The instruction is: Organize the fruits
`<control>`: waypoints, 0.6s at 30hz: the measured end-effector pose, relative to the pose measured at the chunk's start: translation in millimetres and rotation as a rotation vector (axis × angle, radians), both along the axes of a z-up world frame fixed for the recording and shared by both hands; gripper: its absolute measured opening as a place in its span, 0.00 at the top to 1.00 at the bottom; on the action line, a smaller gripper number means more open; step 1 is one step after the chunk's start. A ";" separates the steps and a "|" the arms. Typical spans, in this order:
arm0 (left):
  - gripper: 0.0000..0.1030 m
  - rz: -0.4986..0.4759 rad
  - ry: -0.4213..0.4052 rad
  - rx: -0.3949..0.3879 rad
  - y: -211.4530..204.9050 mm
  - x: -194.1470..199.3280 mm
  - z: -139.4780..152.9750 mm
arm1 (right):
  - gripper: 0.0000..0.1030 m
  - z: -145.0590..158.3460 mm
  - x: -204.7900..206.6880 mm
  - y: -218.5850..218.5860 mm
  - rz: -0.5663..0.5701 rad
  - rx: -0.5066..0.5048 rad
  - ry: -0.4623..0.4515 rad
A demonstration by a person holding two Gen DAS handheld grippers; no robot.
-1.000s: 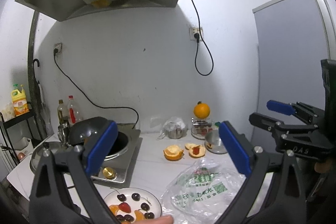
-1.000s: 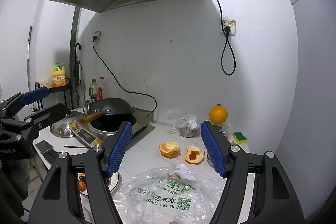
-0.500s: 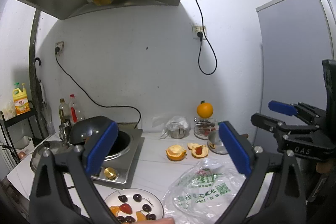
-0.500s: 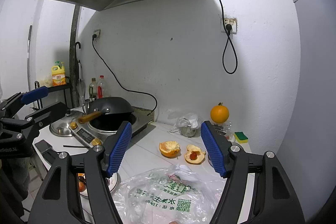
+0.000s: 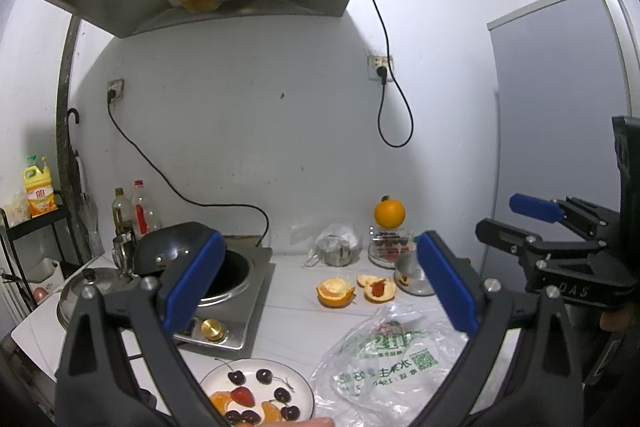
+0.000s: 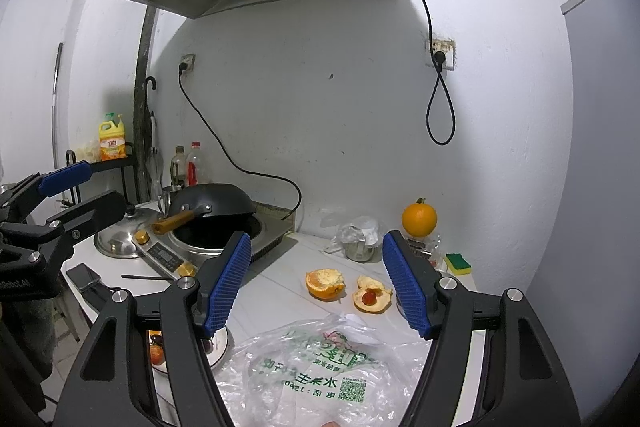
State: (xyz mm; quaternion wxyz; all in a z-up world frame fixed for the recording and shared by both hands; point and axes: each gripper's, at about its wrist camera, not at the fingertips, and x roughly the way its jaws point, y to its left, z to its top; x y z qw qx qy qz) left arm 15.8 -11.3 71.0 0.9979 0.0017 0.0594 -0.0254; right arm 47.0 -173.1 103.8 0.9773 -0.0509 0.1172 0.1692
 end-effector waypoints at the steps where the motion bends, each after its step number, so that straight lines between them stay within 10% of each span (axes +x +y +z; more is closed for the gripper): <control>1: 0.05 0.000 -0.001 -0.001 0.5 -1.1 0.0 | 0.30 -0.3 -0.5 0.2 0.001 0.000 -0.001; 18: 0.05 -0.009 -0.007 0.002 -5.1 -5.3 0.3 | 0.30 -1.5 -4.2 -1.1 0.010 -0.006 -0.004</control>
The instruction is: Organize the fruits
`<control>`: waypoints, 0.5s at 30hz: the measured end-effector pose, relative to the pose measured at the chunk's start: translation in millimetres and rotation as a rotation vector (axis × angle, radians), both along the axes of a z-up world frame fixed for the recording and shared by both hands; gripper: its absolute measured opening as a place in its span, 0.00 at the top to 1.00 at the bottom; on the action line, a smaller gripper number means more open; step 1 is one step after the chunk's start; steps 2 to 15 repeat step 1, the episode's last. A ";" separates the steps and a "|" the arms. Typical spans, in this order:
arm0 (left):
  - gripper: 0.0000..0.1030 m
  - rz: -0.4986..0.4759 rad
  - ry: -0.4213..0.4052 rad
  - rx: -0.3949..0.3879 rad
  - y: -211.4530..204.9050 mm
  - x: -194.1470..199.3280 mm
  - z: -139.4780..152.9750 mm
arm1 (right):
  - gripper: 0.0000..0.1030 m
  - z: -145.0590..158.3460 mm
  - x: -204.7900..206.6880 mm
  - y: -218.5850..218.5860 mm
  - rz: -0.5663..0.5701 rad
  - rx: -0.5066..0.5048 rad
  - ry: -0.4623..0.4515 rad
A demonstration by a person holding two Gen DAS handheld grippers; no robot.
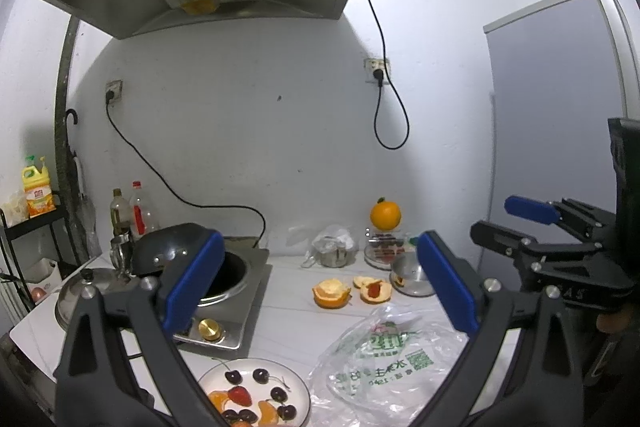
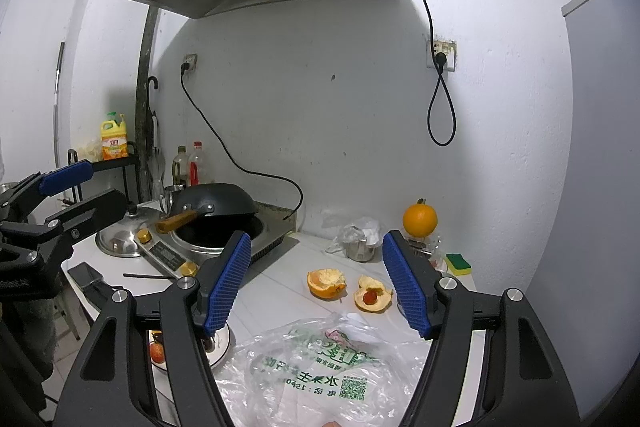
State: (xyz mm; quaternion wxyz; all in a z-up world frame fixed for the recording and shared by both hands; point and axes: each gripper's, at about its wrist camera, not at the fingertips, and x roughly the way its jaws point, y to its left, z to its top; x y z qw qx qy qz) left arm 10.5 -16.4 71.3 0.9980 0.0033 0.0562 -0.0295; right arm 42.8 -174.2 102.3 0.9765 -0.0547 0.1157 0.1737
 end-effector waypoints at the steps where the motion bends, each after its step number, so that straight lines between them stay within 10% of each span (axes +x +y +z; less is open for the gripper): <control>1: 0.05 -0.002 -0.001 0.002 -1.3 0.2 -0.1 | 0.30 0.0 0.0 0.1 0.000 -0.001 0.000; 15: 0.05 -0.002 -0.001 0.002 -1.3 0.2 -0.1 | 0.30 0.0 0.0 0.1 0.000 -0.001 0.000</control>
